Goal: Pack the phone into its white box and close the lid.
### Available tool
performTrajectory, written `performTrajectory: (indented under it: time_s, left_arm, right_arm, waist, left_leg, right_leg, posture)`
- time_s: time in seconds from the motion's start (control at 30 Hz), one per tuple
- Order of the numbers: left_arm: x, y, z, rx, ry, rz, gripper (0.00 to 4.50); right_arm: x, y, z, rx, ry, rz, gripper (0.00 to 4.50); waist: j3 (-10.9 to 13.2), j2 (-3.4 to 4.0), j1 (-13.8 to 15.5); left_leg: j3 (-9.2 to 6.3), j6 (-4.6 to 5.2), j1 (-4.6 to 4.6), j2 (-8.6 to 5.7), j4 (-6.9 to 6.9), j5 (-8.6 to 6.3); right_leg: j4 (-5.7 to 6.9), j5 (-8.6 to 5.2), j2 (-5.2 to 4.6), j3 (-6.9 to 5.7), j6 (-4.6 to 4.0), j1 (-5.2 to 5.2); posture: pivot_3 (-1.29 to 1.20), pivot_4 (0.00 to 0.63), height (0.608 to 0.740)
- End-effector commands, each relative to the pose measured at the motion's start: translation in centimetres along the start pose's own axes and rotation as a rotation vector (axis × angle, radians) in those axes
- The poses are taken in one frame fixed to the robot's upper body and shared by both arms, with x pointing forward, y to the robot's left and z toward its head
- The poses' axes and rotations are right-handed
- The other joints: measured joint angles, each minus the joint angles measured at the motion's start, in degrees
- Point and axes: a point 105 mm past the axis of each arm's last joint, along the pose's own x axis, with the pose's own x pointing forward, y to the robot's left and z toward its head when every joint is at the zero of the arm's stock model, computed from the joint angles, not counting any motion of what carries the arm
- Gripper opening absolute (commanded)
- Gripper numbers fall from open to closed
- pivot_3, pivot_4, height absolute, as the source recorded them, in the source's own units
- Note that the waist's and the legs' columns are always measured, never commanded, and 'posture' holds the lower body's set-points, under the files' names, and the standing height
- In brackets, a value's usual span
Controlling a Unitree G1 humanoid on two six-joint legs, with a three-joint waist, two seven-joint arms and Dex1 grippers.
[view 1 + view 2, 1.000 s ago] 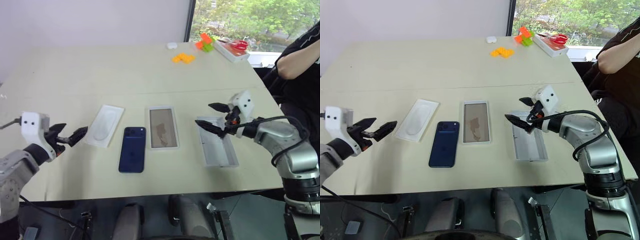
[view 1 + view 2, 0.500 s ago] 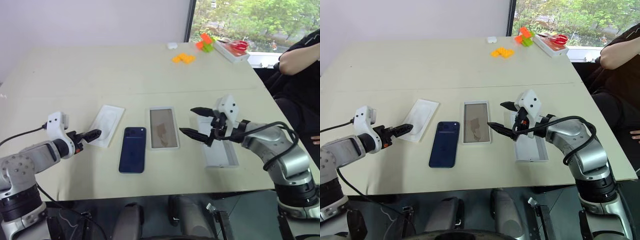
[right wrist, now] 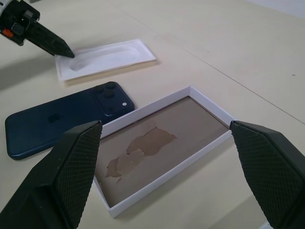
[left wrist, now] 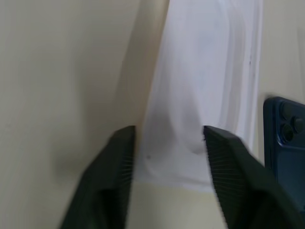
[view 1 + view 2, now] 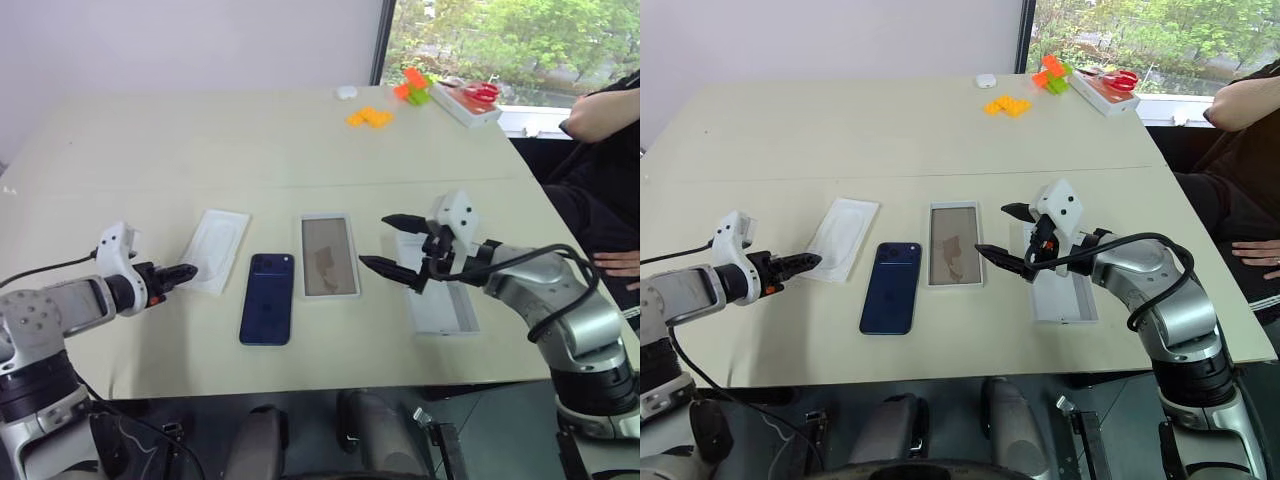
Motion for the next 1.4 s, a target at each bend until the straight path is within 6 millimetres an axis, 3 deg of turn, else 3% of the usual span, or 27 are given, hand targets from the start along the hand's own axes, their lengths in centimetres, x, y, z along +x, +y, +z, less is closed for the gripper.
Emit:
performTrajectory:
  time_s: [0.03,0.33,0.53,0.7,0.77,0.83,0.93,1.17,1.4]
  left_arm:
    - [-0.7,0.1,1.0,-0.029,-0.061,-0.007,0.22]
    - [-2.0,0.8,2.4,-0.185,-0.222,-0.067,0.07]
    - [-3.0,-0.2,3.3,-0.249,-0.332,-0.172,0.07]
    - [-2.8,-5.1,2.6,-0.116,-0.343,-0.322,0.07]
    - [-2.3,-8.6,1.7,-0.034,-0.330,-0.400,0.07]
    - [-2.0,-10.8,1.0,-0.009,-0.337,-0.447,0.07]
    - [-1.2,-13.8,-0.1,0.022,-0.358,-0.419,0.07]
    - [0.9,-16.3,-3.7,-0.012,-0.231,-0.375,0.07]
    - [1.4,-16.3,-5.1,-0.028,-0.181,-0.302,0.07]
  right_arm:
    - [-0.3,0.3,1.4,-0.048,-0.041,0.012,4.50]
    - [-0.1,0.2,1.6,-0.057,-0.046,0.025,4.50]
    - [-0.1,0.2,1.9,-0.066,-0.044,0.034,4.50]
    - [-0.3,0.1,2.1,-0.085,-0.036,0.037,4.50]
    - [-0.2,0.1,2.2,-0.088,-0.037,0.039,4.50]
    - [-0.1,0.2,2.1,-0.090,-0.036,0.042,4.50]
    - [0.0,0.6,2.0,-0.089,-0.034,0.052,4.50]
    - [0.1,0.8,2.0,-0.086,-0.034,0.057,4.50]
    - [0.2,1.0,1.9,-0.083,-0.031,0.065,4.50]
  waist:
    - [0.00,0.00,0.08]
    - [-0.01,-0.02,-0.12]
    - [-0.01,-0.03,-0.03]
    - [-0.02,-0.06,0.21]
    - [-0.02,-0.06,0.27]
    - [-0.03,-0.10,0.30]
    - [-0.03,-0.12,0.16]
    - [0.04,-0.25,-0.03]
    - [0.04,-0.25,0.17]
  left_leg:
    - [-0.01,0.00,0.00,0.00,0.00,0.00]
    - [-0.02,-0.01,0.02,0.02,0.00,0.00]
    - [-0.01,-0.01,-0.01,0.01,0.00,0.01]
    - [-0.01,-0.04,-0.03,0.00,0.01,0.02]
    - [-0.01,-0.08,-0.03,-0.04,0.01,0.04]
    - [-0.01,-0.12,-0.04,-0.06,0.02,0.06]
    - [-0.01,-0.13,-0.04,-0.12,0.02,0.06]
    - [-0.07,-0.13,-0.03,-0.07,-0.04,0.06]
    - [-0.05,-0.13,-0.05,-0.08,-0.04,0.06]
  right_leg:
    - [0.00,0.00,0.00,0.00,0.00,0.00]
    - [0.01,0.00,0.03,-0.02,0.01,0.00]
    - [0.00,0.01,0.02,-0.01,0.01,0.00]
    - [-0.01,0.01,-0.05,-0.01,0.01,0.01]
    - [-0.01,0.01,-0.09,0.00,0.02,0.02]
    - [-0.02,0.01,-0.16,0.01,0.03,0.04]
    - [-0.06,0.01,-0.15,0.05,0.04,0.07]
    - [-0.03,-0.14,0.07,0.11,0.25,0.32]
    - [-0.08,-0.13,0.04,0.07,0.23,0.33]
  posture:
    - [0.00,0.150,0.732]
    - [0.00,0.150,0.732]
    - [0.00,0.150,0.732]
    - [0.00,0.150,0.732]
    - [0.00,0.150,0.732]
    - [0.00,0.150,0.732]
    - [0.00,0.150,0.732]
    - [0.00,0.150,0.732]
    - [0.00,0.150,0.732]
